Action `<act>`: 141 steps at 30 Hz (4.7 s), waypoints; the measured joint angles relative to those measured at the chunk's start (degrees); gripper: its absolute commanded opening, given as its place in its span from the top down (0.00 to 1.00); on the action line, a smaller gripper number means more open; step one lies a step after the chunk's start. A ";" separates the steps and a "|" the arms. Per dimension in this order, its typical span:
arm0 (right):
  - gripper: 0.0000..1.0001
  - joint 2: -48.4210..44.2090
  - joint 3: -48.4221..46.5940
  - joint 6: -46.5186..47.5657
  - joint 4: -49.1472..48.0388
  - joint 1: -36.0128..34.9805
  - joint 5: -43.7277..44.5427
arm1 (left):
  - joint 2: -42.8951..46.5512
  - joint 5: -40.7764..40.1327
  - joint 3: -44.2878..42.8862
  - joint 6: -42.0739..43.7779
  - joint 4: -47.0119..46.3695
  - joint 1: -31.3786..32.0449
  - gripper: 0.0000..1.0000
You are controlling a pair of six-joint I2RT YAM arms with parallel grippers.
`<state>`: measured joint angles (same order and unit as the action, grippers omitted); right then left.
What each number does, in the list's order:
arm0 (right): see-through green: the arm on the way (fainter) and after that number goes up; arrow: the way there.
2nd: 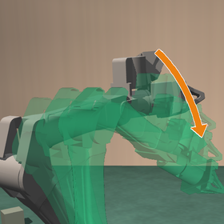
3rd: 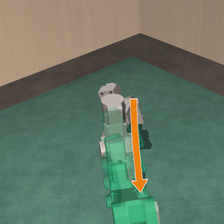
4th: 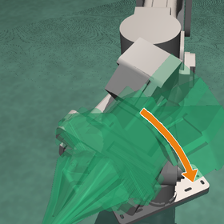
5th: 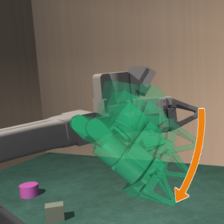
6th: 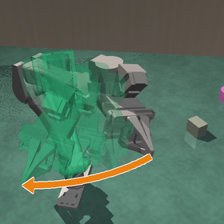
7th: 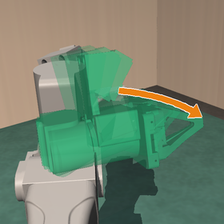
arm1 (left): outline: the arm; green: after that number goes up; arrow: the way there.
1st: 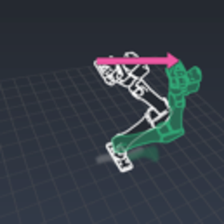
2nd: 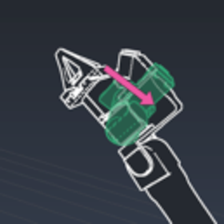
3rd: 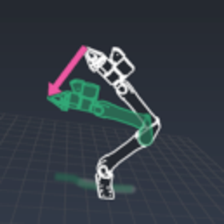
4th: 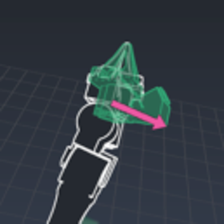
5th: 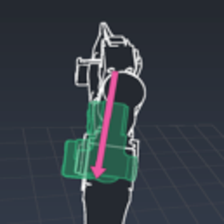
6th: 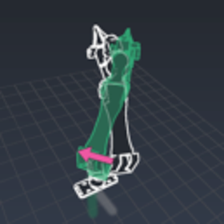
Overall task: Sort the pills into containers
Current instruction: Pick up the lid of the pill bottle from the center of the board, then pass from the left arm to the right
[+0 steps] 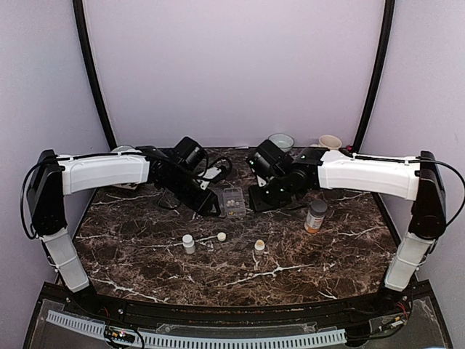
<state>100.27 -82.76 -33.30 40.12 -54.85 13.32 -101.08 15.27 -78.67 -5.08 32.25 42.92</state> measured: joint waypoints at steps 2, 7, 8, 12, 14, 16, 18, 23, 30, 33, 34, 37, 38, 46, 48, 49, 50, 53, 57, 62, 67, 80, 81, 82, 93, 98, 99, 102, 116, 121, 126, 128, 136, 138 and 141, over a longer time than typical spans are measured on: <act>0.56 0.00 0.22 -0.04 -0.11 0.44 0.00 | -1.29 -0.20 -0.66 -0.02 0.50 0.90 0.62; 0.56 -0.02 0.31 -0.04 -0.28 0.90 -0.02 | -3.80 -0.83 -1.27 -0.09 1.64 2.47 0.64; 0.56 -0.02 0.31 -0.04 -0.31 0.94 -0.02 | -4.35 -1.05 -1.64 -0.11 2.12 2.75 0.65; 0.56 -0.26 0.55 -0.02 -0.33 1.20 -0.04 | -6.03 -2.40 -2.73 -0.57 2.82 3.52 0.67; 0.56 -0.42 0.61 -0.02 -0.35 1.36 -0.04 | -6.43 -2.78 -2.78 -0.74 3.26 3.76 0.67; 0.56 -0.52 0.61 -0.02 -0.37 1.46 -0.09 | -6.88 -3.04 -3.04 -0.92 3.69 3.93 0.67; 0.56 -0.55 0.63 -0.02 -0.44 1.53 -0.09 | -7.54 -3.54 -3.41 -1.14 4.07 4.15 0.70; 0.56 -1.27 1.66 -0.04 -0.98 1.75 -0.11 | -8.79 -4.02 -3.63 -1.57 4.15 4.26 0.72; 0.56 -3.54 2.38 -0.04 -1.05 1.79 0.00 | -11.17 -4.02 -3.67 -1.81 4.07 4.35 0.73; 0.56 -4.39 2.80 -0.07 -1.14 1.79 0.02 | -11.91 -4.02 -3.67 -2.03 3.91 4.46 0.75; 0.56 -4.66 3.02 -0.09 -1.14 1.79 0.04 | -12.15 -4.02 -3.69 -2.12 3.78 4.52 0.75; 0.56 -5.31 3.63 -0.13 -1.07 1.81 0.04 | -12.92 -4.00 -3.91 -2.43 3.56 4.63 0.75; 0.56 -5.46 3.76 -0.15 -1.11 1.84 0.04 | -13.18 -4.00 -4.02 -2.49 3.52 4.68 0.75; 0.56 -6.12 4.33 -0.26 -1.11 2.01 0.17 | -15.02 -4.33 -5.42 -2.75 3.39 4.94 0.78; 0.56 -6.23 4.37 -0.28 -1.09 2.03 0.24 | -15.17 -4.48 -5.66 -2.78 3.41 4.96 0.78; 0.56 -6.23 4.37 -0.28 -1.11 2.03 0.24 | -15.23 -4.68 -5.81 -2.80 3.39 4.98 0.78; 0.56 -6.23 4.37 -0.28 -1.09 2.03 0.24 | -15.28 -4.85 -5.95 -2.82 3.41 4.98 0.78; 0.56 -6.23 4.39 -0.26 -1.09 2.03 0.26 | -15.28 -5.25 -6.08 -2.86 3.41 4.98 0.78; 0.56 -6.23 4.39 -0.26 -1.11 2.03 0.26 | -15.39 -5.49 -6.29 -2.84 3.41 4.98 0.78; 0.56 -6.23 4.39 -0.26 -1.09 2.03 0.26 | -15.50 -5.92 -6.36 -2.82 3.43 4.98 0.78; 0.56 -6.23 4.39 -0.26 -1.09 2.03 0.26 | -15.54 -6.36 -6.36 -2.82 3.43 4.98 0.78; 0.56 -6.23 4.39 -0.28 -1.05 2.03 0.26 | -16.87 -6.80 -6.27 -2.64 3.37 4.98 0.83; 0.56 -6.23 4.39 -0.28 -1.05 2.03 0.26 | -16.90 -6.80 -6.19 -2.62 3.34 4.98 0.84; 0.56 -6.23 4.39 -0.28 -1.03 2.03 0.28 | -16.92 -6.82 -6.01 -2.62 3.23 4.98 0.85; 0.56 -6.23 4.39 -0.46 -0.59 2.03 0.50 | -17.09 -6.12 -4.85 -2.45 1.84 4.92 1.00; 0.56 -6.25 4.39 -0.46 -0.37 2.03 0.52 | -17.09 -4.59 -4.81 -2.45 0.92 4.87 1.00; 0.55 -6.27 4.39 -0.46 -0.35 2.03 0.50 | -17.09 -4.00 -4.81 -2.45 0.81 4.87 1.00; 0.52 -7.34 4.72 -0.37 -0.83 2.05 0.09 | -17.09 -1.88 -4.81 -2.71 0.44 4.37 1.00; 0.46 -22.18 17.27 2.75 -19.10 3.32 -13.77 | -7.37 16.09 -4.50 -11.23 -13.27 -1.90 1.00; 0.45 -24.44 23.43 0.92 -27.32 5.55 -20.46 | -3.19 23.02 -1.57 -18.23 -24.44 -3.15 1.00; 0.44 -25.27 28.28 -4.24 -36.94 8.28 -27.06 | -2.62 28.96 1.55 -25.09 -35.69 -3.82 1.00; 0.44 -25.27 29.44 -6.43 -40.68 8.92 -29.20 | -2.62 31.04 3.13 -28.30 -40.00 -3.98 1.00; 0.44 -24.94 32.52 -14.23 -53.42 10.51 -34.47 | -2.62 36.89 7.85 -40.06 -56.72 -4.20 1.00; 0.44 -24.72 32.63 -15.32 -54.90 10.75 -34.95 | -2.62 37.90 8.48 -42.62 -60.41 -4.48 1.00; 0.44 -24.46 32.94 -16.76 -57.29 10.93 -35.67 | -2.62 39.06 9.03 -46.18 -65.42 -4.52 1.00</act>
<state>75.81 -49.82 -50.06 -17.17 -43.92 -22.35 -103.70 54.33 -69.65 -51.27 -33.17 38.39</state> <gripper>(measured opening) 0.562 0.024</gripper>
